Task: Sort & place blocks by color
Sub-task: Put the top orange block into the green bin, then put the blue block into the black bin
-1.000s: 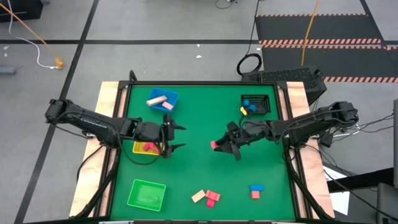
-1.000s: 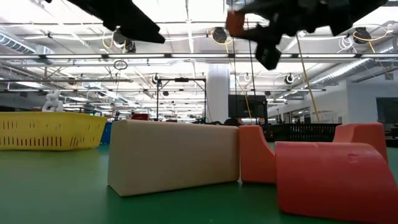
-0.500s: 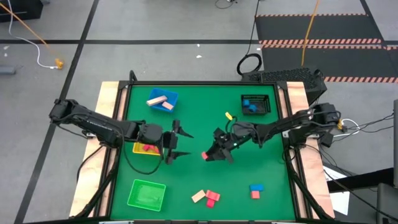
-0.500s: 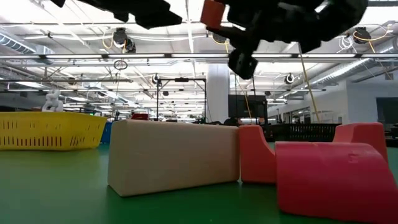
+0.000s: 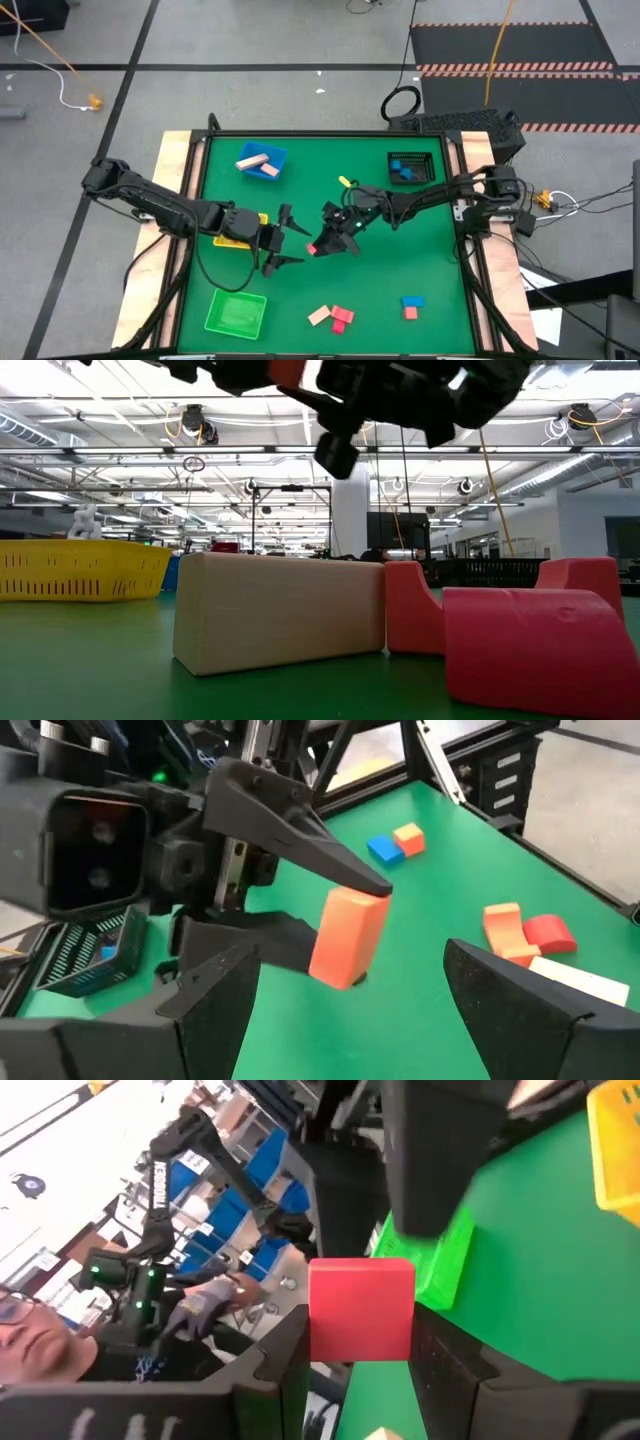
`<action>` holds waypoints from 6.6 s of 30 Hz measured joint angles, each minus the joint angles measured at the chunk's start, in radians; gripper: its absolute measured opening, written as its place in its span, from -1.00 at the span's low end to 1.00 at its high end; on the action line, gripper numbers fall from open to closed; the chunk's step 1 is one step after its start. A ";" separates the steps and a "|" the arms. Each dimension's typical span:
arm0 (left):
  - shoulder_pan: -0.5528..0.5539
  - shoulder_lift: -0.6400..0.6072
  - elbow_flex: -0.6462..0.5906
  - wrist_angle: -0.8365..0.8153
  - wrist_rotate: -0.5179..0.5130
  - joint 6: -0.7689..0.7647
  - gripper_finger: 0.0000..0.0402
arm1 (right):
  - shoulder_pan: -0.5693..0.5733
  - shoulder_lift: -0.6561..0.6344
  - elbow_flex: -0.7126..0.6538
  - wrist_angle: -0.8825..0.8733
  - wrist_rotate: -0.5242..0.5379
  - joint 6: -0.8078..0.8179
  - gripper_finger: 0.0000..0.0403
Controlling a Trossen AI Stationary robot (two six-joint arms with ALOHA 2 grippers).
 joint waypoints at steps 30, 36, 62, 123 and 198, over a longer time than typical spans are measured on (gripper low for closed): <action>-0.001 -0.002 0.002 0.030 0.203 -0.120 -0.65 | -0.017 0.087 0.144 -0.015 -0.094 0.019 -0.33; -0.006 0.000 0.000 0.004 0.224 -0.175 -0.67 | -0.039 0.076 0.144 -0.009 -0.202 0.114 -0.02; -0.286 -0.093 0.000 -0.633 0.477 -1.207 -0.67 | 0.040 -0.341 -0.059 -0.843 0.140 -0.014 0.11; -0.037 -0.024 0.000 -0.162 -0.224 -0.478 -0.22 | 0.440 -0.612 -0.279 -1.308 0.280 0.371 0.07; 0.044 -0.023 0.000 -0.117 -0.223 -0.360 -0.22 | 0.380 -0.489 -0.280 -1.202 0.989 -0.060 -0.43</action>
